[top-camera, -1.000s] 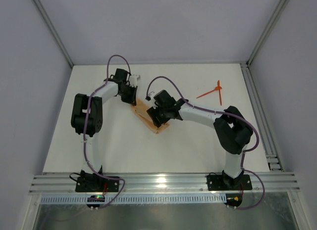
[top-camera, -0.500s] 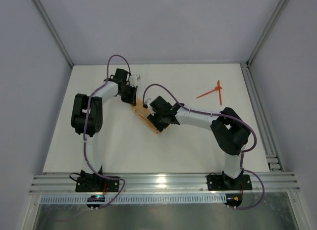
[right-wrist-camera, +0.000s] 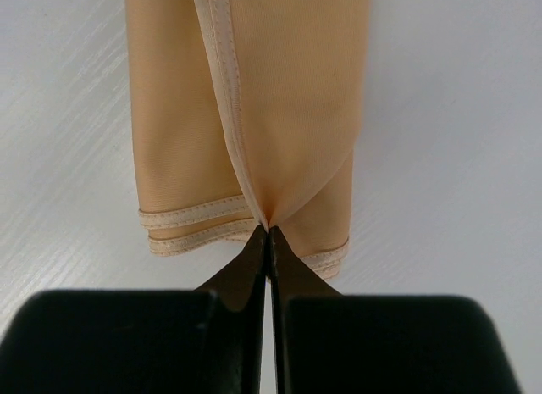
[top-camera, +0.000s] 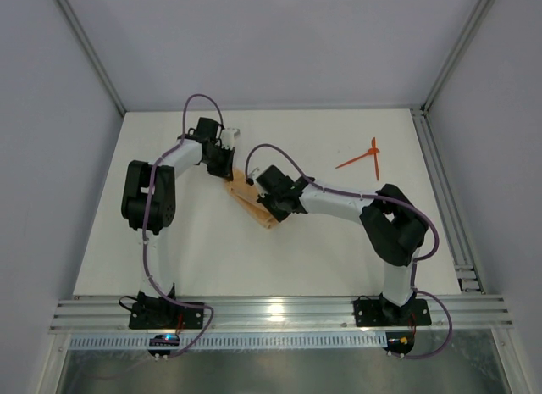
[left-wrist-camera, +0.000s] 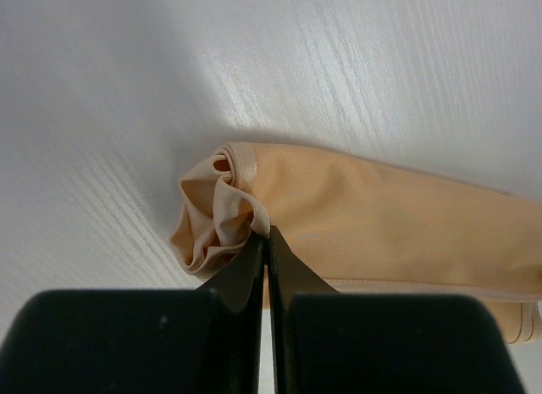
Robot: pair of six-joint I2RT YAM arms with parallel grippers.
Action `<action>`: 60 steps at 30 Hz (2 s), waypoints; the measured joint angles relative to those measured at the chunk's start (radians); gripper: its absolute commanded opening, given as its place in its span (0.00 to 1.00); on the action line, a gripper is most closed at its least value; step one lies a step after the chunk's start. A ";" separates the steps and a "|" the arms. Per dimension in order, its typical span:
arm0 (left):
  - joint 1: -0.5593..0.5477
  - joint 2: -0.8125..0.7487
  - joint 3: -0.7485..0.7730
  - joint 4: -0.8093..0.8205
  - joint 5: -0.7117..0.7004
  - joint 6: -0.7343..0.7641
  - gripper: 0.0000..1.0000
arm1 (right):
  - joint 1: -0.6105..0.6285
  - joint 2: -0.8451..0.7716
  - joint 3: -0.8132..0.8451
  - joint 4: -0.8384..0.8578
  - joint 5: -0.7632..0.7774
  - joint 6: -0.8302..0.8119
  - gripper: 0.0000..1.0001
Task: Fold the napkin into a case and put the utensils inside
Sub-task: Smooth out the smaller rectangle-folded napkin at the center of the board.
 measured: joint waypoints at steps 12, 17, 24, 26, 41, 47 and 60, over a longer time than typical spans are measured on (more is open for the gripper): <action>-0.002 0.000 -0.001 0.001 0.000 -0.004 0.00 | 0.079 0.002 0.138 -0.080 -0.084 0.022 0.03; -0.002 0.000 -0.001 0.001 0.000 -0.007 0.00 | 0.101 0.033 0.157 -0.080 -0.149 0.042 0.03; -0.002 0.000 -0.001 0.001 0.000 -0.013 0.00 | 0.121 0.109 0.137 -0.001 -0.247 0.123 0.04; -0.002 0.000 -0.001 0.001 0.000 -0.018 0.00 | 0.125 0.121 0.117 0.039 -0.262 0.151 0.06; -0.005 -0.007 0.005 -0.024 0.034 -0.021 0.33 | 0.122 0.135 0.084 0.128 -0.291 0.241 0.09; -0.005 -0.075 -0.002 -0.075 0.024 -0.006 0.42 | 0.117 0.136 0.083 0.135 -0.295 0.266 0.09; 0.042 -0.335 -0.179 -0.101 -0.051 0.000 0.77 | 0.114 0.136 0.043 0.242 -0.313 0.331 0.10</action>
